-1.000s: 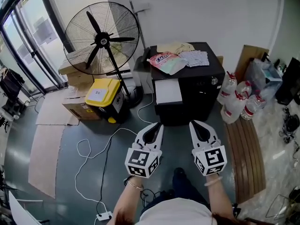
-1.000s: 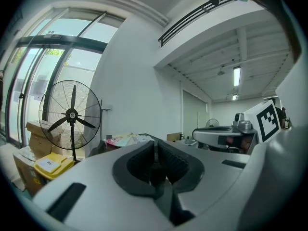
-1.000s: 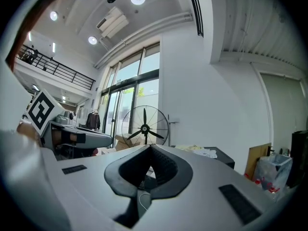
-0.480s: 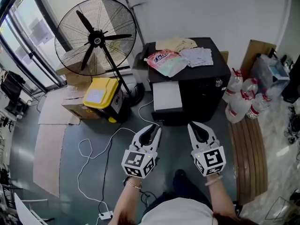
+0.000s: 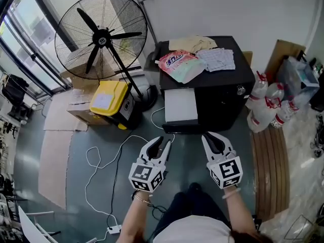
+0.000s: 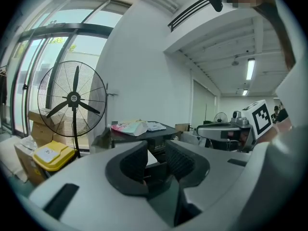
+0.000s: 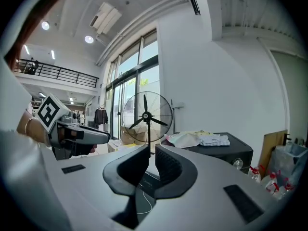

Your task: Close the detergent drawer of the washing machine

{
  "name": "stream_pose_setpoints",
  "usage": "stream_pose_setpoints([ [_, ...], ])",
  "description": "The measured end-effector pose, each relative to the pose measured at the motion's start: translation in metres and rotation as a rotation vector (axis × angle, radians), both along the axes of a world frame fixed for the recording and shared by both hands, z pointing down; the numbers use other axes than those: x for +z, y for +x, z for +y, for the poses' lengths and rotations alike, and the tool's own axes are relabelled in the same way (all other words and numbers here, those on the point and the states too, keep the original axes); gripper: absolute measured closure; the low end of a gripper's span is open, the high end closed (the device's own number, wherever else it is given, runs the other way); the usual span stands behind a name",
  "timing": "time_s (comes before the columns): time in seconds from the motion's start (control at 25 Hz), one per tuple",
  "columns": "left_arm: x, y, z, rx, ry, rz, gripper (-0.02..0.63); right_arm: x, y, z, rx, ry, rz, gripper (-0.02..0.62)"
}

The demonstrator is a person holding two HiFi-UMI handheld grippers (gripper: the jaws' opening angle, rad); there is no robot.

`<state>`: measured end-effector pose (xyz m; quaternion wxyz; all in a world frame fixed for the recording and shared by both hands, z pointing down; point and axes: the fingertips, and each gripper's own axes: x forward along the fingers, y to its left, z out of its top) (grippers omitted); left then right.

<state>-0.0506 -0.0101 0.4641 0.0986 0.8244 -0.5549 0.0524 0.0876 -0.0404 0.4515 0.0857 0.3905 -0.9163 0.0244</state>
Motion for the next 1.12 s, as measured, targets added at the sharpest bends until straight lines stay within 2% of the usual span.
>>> stream_pose_setpoints([
  [0.64,0.065,-0.032,-0.044,0.015,-0.094,-0.013,0.448,0.075,-0.019,-0.037,0.030,-0.107,0.084,0.503],
  [1.12,0.126,-0.041,-0.076,0.077,-0.207,-0.022,0.408,0.131,-0.014,-0.072,0.095,-0.210,0.154,0.482],
])
